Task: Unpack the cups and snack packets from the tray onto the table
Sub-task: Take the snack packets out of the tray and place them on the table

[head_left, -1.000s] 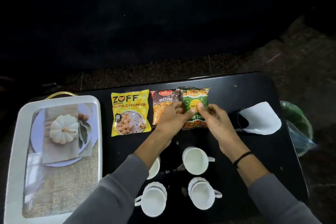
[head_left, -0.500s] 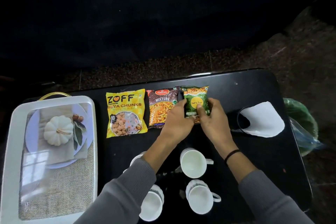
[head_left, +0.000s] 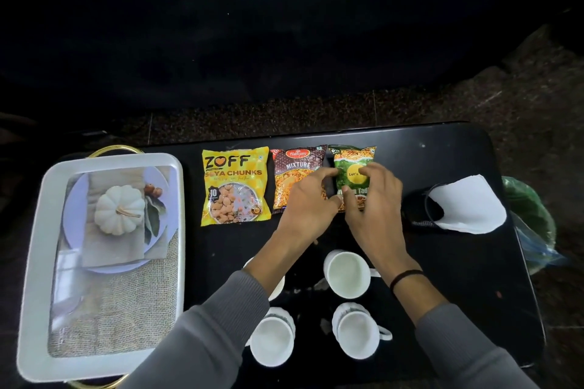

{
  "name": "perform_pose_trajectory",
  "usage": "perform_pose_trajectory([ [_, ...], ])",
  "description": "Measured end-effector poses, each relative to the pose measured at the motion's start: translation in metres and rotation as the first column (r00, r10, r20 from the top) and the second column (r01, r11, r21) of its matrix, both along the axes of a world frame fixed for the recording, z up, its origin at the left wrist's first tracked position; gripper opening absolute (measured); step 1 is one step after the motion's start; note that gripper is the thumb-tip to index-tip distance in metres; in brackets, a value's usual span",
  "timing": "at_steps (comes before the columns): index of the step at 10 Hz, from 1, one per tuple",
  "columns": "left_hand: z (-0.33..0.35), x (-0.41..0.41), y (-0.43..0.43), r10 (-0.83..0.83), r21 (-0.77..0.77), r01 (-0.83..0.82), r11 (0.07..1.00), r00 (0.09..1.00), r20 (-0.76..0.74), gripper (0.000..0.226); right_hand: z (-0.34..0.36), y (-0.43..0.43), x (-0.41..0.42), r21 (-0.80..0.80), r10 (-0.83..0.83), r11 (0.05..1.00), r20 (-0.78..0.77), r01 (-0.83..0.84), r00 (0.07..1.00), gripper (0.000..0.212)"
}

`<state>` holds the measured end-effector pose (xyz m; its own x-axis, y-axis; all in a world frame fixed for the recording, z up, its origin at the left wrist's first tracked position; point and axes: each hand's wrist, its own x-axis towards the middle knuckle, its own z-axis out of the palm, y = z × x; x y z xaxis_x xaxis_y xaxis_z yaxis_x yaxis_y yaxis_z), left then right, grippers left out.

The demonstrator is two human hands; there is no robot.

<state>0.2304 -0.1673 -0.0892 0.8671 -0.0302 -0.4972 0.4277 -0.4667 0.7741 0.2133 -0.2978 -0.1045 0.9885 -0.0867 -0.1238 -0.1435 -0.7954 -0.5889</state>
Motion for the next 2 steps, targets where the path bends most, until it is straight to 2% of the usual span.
perform_pose_trajectory([
  [2,0.011,-0.0154,0.0171,0.068,0.008,-0.069,0.998,0.995,0.069,0.035,0.0115,0.0118,-0.0119,0.027,0.034,0.999,0.022,-0.035,0.999,0.026],
])
